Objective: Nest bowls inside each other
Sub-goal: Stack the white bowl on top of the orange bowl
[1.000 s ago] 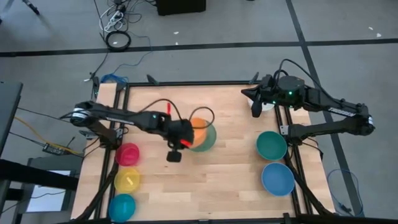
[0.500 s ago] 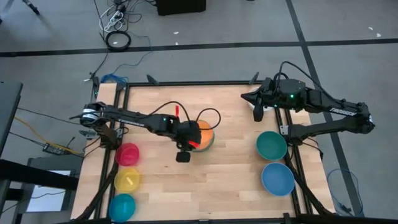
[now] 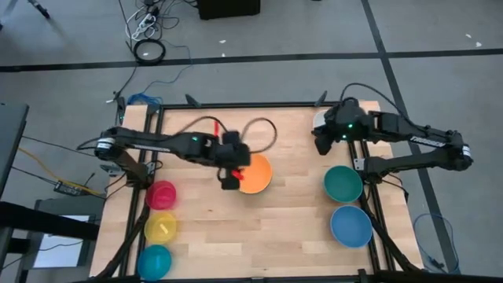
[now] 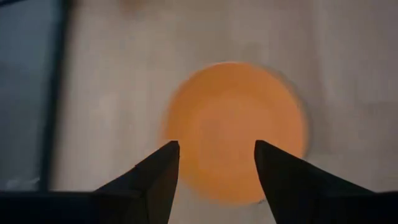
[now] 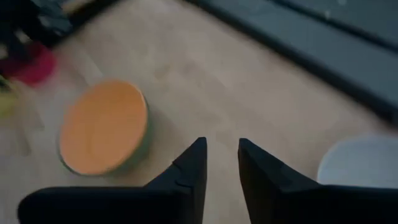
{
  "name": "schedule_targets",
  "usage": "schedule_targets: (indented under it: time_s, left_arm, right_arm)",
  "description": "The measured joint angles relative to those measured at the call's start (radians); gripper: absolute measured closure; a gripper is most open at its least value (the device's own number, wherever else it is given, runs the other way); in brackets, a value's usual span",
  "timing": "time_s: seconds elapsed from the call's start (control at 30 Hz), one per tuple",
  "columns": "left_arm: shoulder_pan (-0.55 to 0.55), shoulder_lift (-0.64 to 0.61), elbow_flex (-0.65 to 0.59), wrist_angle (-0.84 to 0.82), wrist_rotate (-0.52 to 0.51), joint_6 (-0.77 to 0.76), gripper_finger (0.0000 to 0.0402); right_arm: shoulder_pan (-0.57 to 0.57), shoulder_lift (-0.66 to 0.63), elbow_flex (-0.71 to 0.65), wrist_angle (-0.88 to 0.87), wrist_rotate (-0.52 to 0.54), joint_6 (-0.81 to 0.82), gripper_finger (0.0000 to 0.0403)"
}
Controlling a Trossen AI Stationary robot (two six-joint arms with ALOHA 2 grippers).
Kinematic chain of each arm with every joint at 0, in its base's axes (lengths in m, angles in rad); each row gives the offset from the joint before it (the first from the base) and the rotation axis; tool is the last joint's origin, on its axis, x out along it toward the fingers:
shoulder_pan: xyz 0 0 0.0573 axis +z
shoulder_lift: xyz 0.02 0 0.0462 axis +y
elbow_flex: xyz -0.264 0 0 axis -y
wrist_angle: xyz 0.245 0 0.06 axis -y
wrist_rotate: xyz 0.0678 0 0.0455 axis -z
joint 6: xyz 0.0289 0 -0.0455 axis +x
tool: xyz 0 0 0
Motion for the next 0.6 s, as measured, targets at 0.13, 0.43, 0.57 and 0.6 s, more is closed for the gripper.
schedule_targets:
  time_s: [0.13, 0.43, 0.57, 0.6]
  left_arm:
    - [0.009, -0.129, -0.008, -0.084, -0.125, -0.061, 0.0183]
    - [-0.019, -0.373, -0.071, -0.180, -0.289, -0.223, 0.0183]
    - [-0.026, -0.436, -0.092, -0.224, -0.344, -0.265, 0.0183]
    - [-0.026, -0.446, -0.095, -0.228, -0.348, -0.271, 0.0183]
  right_arm:
    - [-0.023, 0.019, -0.071, -0.035, -0.008, 0.083, 0.0316]
    - [-0.136, 0.129, -0.181, -0.088, -0.080, 0.232, 0.0315]
    - [-0.174, 0.216, -0.176, -0.082, -0.090, 0.229, 0.0315]
    - [-0.185, 0.236, -0.171, -0.081, -0.090, 0.220, 0.0315]
